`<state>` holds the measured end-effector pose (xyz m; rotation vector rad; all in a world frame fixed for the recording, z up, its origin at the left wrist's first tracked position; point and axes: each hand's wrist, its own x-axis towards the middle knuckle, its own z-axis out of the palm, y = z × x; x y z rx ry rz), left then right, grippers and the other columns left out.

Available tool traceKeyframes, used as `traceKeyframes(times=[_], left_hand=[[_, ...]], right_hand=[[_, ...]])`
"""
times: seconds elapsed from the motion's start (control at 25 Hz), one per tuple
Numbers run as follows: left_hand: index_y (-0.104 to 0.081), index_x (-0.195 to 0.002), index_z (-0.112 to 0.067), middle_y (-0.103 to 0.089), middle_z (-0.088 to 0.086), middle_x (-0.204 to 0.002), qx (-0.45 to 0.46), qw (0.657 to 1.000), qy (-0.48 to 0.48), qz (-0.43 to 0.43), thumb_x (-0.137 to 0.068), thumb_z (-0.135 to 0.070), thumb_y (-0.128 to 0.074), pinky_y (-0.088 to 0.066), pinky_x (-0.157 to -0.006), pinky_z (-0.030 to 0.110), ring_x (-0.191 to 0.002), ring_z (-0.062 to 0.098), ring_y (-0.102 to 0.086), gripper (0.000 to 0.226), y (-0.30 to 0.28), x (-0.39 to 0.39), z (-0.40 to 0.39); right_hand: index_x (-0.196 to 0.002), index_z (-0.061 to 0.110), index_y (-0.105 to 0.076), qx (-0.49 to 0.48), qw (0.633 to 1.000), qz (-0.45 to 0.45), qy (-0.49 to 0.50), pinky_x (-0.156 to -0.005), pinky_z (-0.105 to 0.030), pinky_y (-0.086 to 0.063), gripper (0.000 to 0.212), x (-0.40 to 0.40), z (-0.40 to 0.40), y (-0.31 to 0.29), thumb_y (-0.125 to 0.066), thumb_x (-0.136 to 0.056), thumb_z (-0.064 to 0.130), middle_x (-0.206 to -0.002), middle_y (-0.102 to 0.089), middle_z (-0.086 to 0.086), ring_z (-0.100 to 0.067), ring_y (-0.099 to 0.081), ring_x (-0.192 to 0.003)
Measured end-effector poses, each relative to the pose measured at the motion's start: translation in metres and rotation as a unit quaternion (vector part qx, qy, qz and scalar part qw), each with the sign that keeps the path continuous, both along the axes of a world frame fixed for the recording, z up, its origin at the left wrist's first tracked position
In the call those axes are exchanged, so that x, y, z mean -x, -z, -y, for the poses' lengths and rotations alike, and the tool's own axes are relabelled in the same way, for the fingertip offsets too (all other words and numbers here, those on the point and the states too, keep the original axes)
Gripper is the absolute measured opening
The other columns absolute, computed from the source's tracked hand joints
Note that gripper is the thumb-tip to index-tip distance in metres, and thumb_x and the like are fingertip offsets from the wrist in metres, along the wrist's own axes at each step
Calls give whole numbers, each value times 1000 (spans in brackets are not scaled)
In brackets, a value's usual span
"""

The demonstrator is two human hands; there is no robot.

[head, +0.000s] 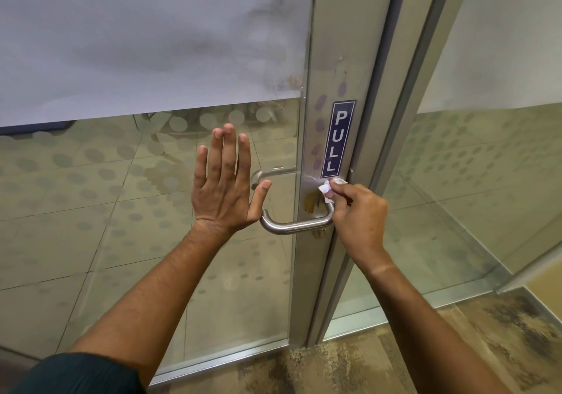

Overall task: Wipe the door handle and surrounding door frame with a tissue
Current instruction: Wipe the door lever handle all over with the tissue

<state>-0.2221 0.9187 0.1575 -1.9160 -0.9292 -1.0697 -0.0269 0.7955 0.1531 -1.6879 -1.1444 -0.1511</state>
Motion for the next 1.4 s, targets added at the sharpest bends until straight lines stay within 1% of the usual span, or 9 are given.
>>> traceKeyframes(times=[0.08,0.24,0.48,0.64,0.88,1.04,1.16,1.32,1.4], left_hand=[[7,-158,-6,24,11,-164,-4,1000,-5,-1,-94,-57,-40,8,-125,42,-153,25,17,95,0,-1,0],[6,-158,-5,23,12,-164,-4,1000,-12,-5,-93,-59,-41,8,-125,43,-153,26,17,97,1,-1,-1],[8,-158,-5,24,11,-164,3,1000,-9,-2,-92,-59,-43,10,-125,42,-153,25,18,100,0,-1,1],[7,-158,-5,25,10,-164,4,1000,-10,-6,-92,-59,-44,9,-125,41,-153,25,18,99,-1,0,1],[8,-158,-5,26,10,-164,4,1000,-17,-10,-93,-61,-39,9,-125,41,-153,25,18,98,0,1,2],[8,-158,-6,26,10,-164,3,1000,-19,-7,-94,-62,-36,8,-125,42,-153,25,18,96,1,0,2],[9,-158,-6,26,9,-164,0,1000,-21,-7,-94,-63,-36,7,-125,42,-153,24,19,96,0,-1,2],[11,-157,-6,28,9,-163,5,1000,-21,-8,-94,-64,-36,8,-125,42,-153,24,20,98,0,-1,3],[12,-157,-6,29,8,-163,11,1000,-19,-9,-94,-64,-35,9,-125,41,-152,23,21,98,-1,0,4]], right_hand=[[-105,9,-76,7,998,-54,14,-73,4,-40,21,1,-1,3,-76,-84,12,-93,-76,-1,-14,-71,-82],[-93,13,-77,18,984,-173,22,-63,-17,-54,9,-5,-5,9,-75,-83,14,-73,-72,8,-4,-69,-66],[-83,18,-75,-1,939,-345,-21,-55,-13,-50,7,-13,-8,13,-79,-81,13,-71,-74,7,1,-68,-61],[-101,18,-74,-35,975,-221,3,-67,-10,-53,18,-7,11,29,-76,-83,13,-86,-74,7,3,-69,-74],[-106,-1,-73,-134,988,70,44,-91,-25,-52,29,-5,-4,48,-75,-78,-7,-105,-74,-15,-24,-71,-93],[-125,3,-63,-115,989,83,34,-99,-28,-49,40,2,-8,73,-72,-86,7,-124,-66,-11,-19,-64,-114],[-131,6,-59,-129,992,5,0,-103,-19,-44,44,6,-10,80,-65,-90,20,-131,-62,-7,-11,-58,-121],[-126,5,-63,-110,992,-57,1,-97,-14,-47,45,8,-10,85,-73,-82,6,-125,-65,-5,-8,-62,-114],[-117,9,-71,-60,996,-72,11,-83,-13,-54,34,14,-4,90,-71,-84,1,-110,-73,-3,-7,-70,-92]])
